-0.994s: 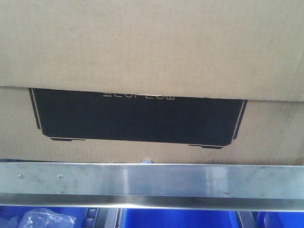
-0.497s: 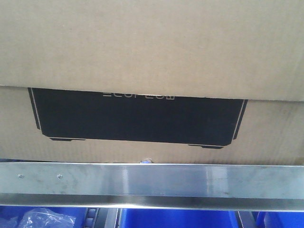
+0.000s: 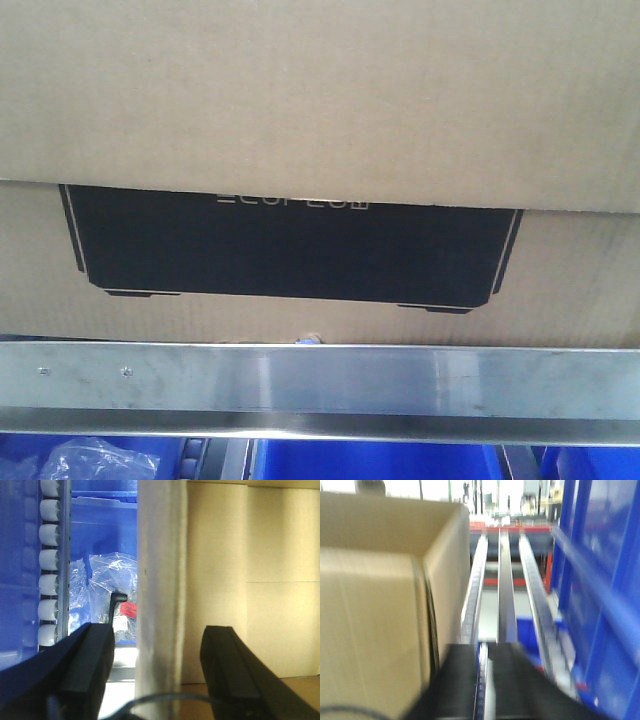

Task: Grab box from left shelf to table start
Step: 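Close both grippers on the box's side walls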

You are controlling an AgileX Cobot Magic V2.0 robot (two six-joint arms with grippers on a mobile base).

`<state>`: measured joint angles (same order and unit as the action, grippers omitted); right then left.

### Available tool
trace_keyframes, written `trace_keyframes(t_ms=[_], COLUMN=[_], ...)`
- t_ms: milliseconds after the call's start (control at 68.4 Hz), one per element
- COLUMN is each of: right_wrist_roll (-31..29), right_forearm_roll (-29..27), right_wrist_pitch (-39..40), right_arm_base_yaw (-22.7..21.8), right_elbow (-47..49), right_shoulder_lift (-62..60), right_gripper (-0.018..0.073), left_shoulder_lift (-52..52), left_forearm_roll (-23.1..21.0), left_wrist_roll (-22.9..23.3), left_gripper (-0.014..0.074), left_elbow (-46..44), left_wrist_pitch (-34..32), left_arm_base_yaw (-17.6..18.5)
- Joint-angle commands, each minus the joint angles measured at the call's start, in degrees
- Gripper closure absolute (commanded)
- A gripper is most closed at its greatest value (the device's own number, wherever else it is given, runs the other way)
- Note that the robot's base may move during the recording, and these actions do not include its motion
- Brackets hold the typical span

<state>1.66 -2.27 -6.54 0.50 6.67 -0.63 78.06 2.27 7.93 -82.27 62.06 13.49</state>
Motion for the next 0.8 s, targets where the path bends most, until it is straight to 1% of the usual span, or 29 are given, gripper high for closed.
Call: trace_keyframes(t_ms=[0, 58, 88, 205, 351, 468, 672, 789], right_wrist_roll=[-0.2, -0.2, -0.2, -0.2, -0.2, -0.2, -1.7, -1.7], right_forearm_roll=[-0.1, -0.1, -0.1, -0.1, -0.3, -1.0, -5.7, -5.8], right_wrist_pitch=[0.4, -2.5, -3.7, -8.1, -13.5, -19.6, -30.2, -35.6], right_arm_base_yaw=[0.0, 0.0, 0.0, 0.0, 0.0, 0.0, 0.0, 0.0], right_elbow=[6.2, 9.3, 10.6, 17.4, 26.6, 35.1, 50.3, 59.0], right_shoulder_lift=[-0.1, 0.8, 1.5, 6.5, 15.7, 26.1, 43.9, 53.6], right_gripper=[0.0059, -0.0059, -0.008, -0.0049, -0.0045, -0.0045, -0.0045, -0.0045], left_shoulder_lift=[-1.7, -1.7, -1.7, -1.7, -1.7, -1.7, -1.7, -1.7], left_forearm_roll=[-0.1, -0.1, -0.1, -0.1, -0.1, 0.1, 0.1, 0.1], left_wrist_roll=[0.6, 0.6, 0.6, 0.6, 0.6, 0.6, 0.6, 0.6], left_gripper=[0.0297, 0.0297, 0.0297, 0.0297, 0.0297, 0.0297, 0.0297, 0.0297], left_elbow=[-2.1, -2.1, -2.1, -2.1, -2.1, -2.1, -2.1, -2.1], left_wrist_pitch=[-2.2, -2.2, -2.2, -2.2, -2.2, -2.2, -2.2, -2.2], left_arm_base_yaw=[-0.1, -0.1, -0.1, -0.1, -0.1, -0.1, -0.1, -0.1])
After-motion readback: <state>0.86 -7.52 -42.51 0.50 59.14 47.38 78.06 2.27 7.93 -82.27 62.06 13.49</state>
